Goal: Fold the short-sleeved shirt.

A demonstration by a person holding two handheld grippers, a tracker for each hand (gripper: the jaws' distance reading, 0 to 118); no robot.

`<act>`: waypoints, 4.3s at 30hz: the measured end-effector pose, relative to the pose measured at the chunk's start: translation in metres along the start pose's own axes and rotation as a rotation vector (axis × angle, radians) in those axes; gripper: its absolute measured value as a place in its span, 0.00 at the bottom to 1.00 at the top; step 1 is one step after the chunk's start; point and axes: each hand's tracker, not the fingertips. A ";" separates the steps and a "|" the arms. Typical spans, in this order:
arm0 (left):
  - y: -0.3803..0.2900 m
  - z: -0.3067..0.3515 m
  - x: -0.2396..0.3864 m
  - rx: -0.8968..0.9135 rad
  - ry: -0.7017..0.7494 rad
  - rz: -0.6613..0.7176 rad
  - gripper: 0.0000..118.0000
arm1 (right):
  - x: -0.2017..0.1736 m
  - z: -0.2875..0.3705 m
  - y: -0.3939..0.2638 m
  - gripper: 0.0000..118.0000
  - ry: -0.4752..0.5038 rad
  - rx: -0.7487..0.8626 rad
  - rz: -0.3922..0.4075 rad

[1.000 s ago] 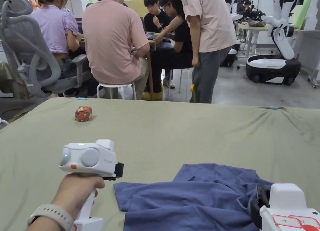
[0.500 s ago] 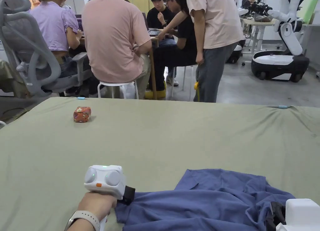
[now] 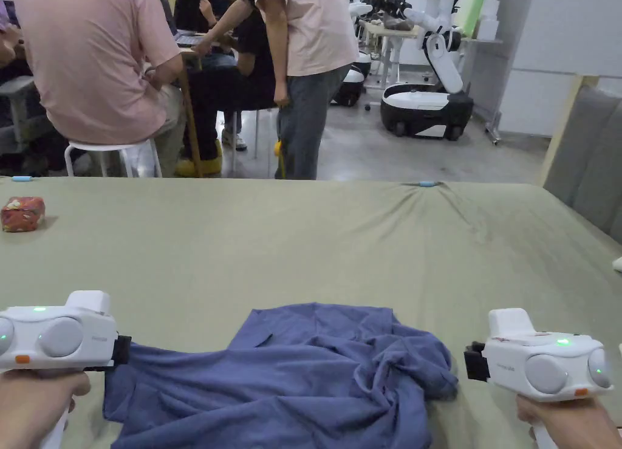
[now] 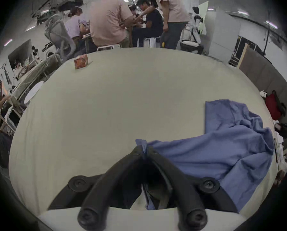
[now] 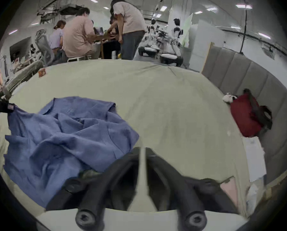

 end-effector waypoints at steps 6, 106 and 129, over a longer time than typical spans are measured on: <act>0.005 0.008 0.004 0.015 0.001 -0.026 0.00 | -0.002 -0.056 -0.010 0.87 0.052 -0.062 -0.017; -0.114 0.153 0.099 0.542 0.039 -0.174 0.00 | -0.231 0.155 -0.035 0.00 0.114 0.437 0.026; -0.112 0.036 -0.113 -0.288 -0.055 0.267 0.82 | -0.243 0.124 -0.041 0.00 0.199 0.348 0.104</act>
